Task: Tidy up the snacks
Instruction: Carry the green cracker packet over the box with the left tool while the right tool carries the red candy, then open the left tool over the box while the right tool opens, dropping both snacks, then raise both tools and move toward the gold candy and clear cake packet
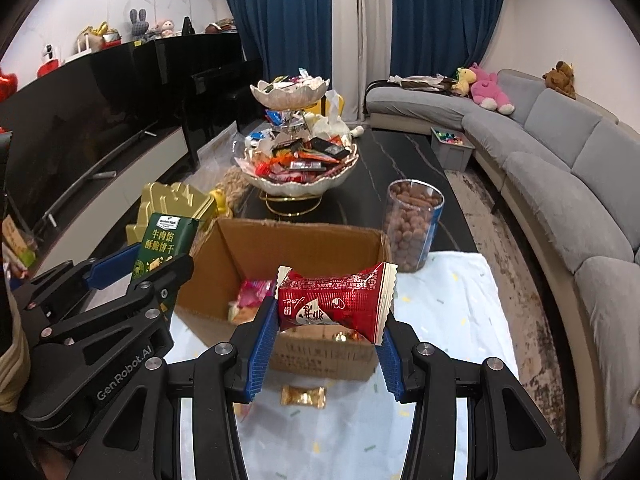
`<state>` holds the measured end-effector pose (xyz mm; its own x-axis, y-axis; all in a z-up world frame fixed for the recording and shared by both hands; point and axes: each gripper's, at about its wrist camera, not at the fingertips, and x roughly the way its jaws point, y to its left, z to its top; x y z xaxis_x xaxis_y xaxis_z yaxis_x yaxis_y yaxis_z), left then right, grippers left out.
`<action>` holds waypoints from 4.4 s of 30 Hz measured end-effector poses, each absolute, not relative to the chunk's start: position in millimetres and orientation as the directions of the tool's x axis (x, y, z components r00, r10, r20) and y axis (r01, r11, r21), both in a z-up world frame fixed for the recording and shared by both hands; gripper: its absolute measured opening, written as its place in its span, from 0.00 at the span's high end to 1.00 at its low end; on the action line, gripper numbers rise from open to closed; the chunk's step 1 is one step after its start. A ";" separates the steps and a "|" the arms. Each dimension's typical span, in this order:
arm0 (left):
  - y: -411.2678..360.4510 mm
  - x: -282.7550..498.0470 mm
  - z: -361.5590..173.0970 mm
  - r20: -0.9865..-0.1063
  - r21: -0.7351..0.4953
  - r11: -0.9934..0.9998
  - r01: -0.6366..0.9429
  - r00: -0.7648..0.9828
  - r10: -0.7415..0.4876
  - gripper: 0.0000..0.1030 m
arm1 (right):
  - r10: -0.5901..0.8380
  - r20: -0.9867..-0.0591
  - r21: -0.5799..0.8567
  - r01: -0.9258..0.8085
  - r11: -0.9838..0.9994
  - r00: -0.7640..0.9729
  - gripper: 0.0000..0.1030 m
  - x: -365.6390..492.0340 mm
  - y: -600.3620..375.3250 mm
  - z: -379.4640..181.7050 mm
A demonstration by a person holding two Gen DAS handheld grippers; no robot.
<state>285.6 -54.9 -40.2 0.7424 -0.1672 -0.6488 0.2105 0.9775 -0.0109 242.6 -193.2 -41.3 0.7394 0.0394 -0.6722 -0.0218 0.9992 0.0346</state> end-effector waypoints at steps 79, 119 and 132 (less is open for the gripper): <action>-33.3 312.0 -49.0 -0.678 0.041 0.990 0.133 0.732 -0.070 0.11 | -0.016 -0.674 0.027 0.046 0.999 0.739 0.25 275.2 -198.1 -43.2; -17.5 234.2 -131.9 -0.643 0.074 0.984 0.165 0.762 -0.079 0.11 | -0.023 -0.630 -0.023 0.010 1.000 0.776 0.25 198.1 -174.1 -104.5; -23.2 230.6 -188.9 -0.681 0.068 0.967 0.244 0.720 -0.134 0.11 | -0.003 -0.684 -0.045 -0.038 0.998 0.729 0.25 201.2 -164.4 -156.1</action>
